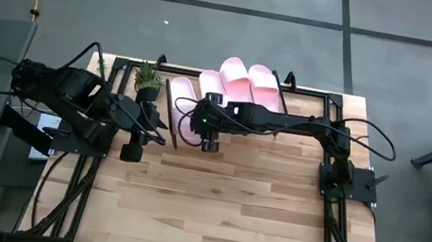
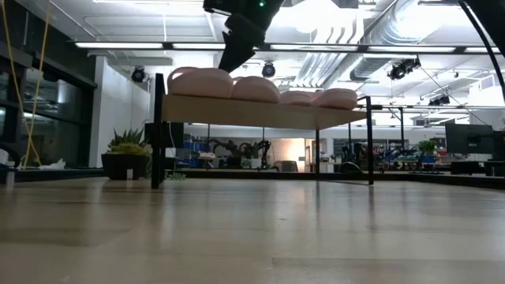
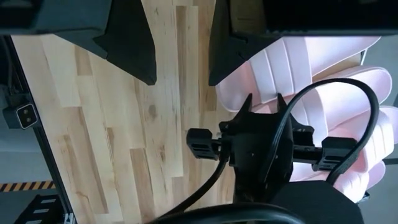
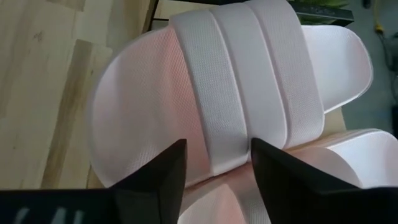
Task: Pick and place slides into the shelf
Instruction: Put the pink slide on the shelf, then return to Home Position
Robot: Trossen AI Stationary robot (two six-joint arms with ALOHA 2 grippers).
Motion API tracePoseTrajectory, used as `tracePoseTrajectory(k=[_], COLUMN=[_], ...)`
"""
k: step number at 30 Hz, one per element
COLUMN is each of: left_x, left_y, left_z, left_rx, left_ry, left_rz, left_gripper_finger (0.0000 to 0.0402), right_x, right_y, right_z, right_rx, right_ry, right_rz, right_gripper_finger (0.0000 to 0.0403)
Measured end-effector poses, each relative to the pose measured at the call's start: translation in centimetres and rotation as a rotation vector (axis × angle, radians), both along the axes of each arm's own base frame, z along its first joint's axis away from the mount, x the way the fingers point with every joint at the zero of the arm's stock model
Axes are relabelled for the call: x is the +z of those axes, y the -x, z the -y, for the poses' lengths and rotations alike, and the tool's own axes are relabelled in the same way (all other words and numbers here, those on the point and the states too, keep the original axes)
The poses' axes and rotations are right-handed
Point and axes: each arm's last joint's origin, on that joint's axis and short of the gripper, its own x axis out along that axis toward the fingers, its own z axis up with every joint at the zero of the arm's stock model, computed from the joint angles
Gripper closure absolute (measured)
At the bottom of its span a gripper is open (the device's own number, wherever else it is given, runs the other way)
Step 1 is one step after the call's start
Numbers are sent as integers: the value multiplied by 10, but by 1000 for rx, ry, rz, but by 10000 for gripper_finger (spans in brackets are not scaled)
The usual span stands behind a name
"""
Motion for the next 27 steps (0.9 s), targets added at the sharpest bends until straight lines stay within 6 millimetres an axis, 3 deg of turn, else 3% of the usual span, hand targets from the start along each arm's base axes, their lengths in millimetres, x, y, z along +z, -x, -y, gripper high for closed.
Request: tracePoseTrajectory(k=[9,19,27], left_x=[0,0,6], left_y=[0,1,13], left_z=[0,0,-3], left_rx=[0,1,3], left_ry=[0,-2,2], left_rz=[-1,-1,26], left_gripper_finger=[273,273,273], right_x=[7,41,57], right_y=[0,9,24], right_z=[-17,-40,-46], right_rx=[1,17,-9], right_ry=[55,80,54], right_rz=[1,12,-66], right_gripper_finger=[226,226,226])
